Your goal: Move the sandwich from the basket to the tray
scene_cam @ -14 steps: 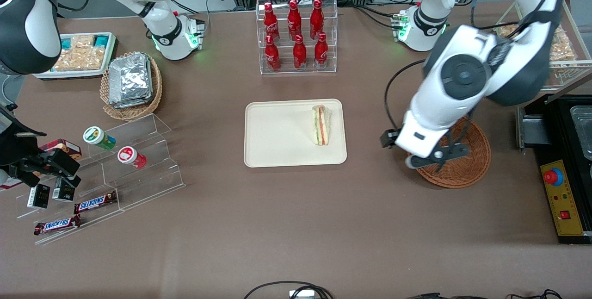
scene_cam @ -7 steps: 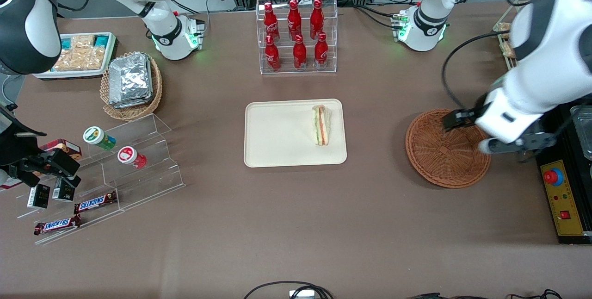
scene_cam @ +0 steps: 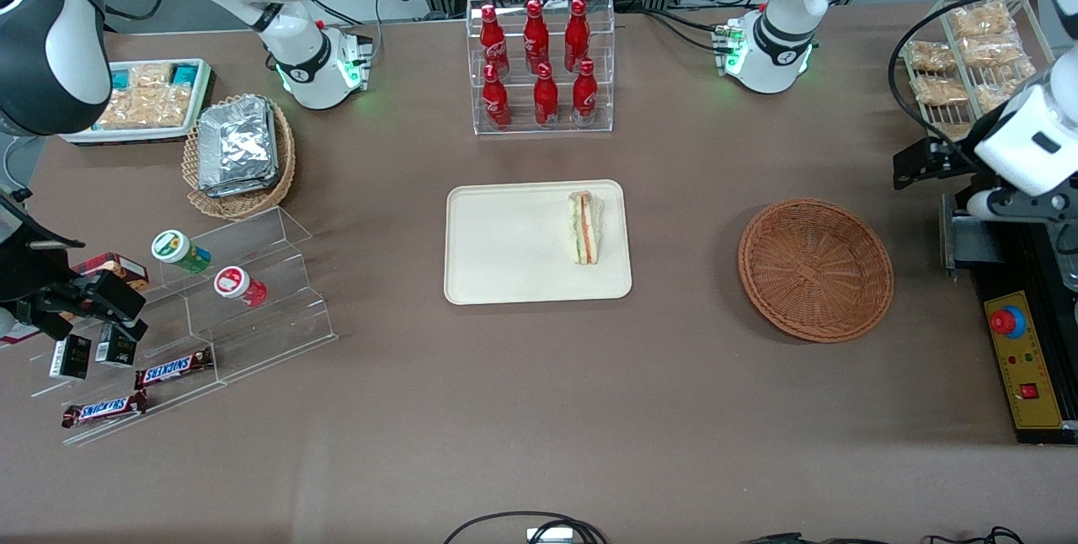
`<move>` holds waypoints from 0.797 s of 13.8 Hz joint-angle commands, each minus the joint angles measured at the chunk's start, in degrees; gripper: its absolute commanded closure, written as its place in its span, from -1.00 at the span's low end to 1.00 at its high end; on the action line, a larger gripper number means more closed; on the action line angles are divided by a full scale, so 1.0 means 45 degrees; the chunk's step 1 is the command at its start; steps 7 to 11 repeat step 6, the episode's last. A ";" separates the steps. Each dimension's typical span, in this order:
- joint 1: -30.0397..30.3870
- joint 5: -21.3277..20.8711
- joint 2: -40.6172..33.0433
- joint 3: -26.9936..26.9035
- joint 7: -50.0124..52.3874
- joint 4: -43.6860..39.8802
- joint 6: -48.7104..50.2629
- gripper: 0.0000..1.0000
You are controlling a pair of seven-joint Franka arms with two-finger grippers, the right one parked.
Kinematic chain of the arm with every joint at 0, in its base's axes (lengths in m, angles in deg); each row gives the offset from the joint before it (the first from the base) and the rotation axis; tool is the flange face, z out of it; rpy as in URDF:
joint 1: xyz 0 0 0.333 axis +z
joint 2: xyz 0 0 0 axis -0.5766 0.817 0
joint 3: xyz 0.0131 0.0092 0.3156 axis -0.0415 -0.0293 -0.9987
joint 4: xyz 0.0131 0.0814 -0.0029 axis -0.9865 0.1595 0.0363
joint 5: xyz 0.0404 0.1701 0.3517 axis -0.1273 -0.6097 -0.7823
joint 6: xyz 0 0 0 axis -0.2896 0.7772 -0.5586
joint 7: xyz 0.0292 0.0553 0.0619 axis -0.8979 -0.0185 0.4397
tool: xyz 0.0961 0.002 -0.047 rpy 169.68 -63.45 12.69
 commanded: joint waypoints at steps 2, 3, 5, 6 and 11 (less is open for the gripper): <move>-0.0273 -0.0036 -0.0316 -0.0190 -0.0562 0.0107 0.0206 -0.99; -0.0273 -0.0016 -0.0316 -0.0190 -0.0581 0.0068 0.0206 -0.99; -0.0273 -0.0035 -0.0335 -0.0190 -0.0601 0.0068 0.0206 -0.99; -0.0273 -0.0016 -0.0335 -0.0190 -0.0601 0.0068 0.0206 -0.99; -0.0273 -0.0016 -0.0335 -0.0190 -0.0601 0.0068 0.0206 -0.99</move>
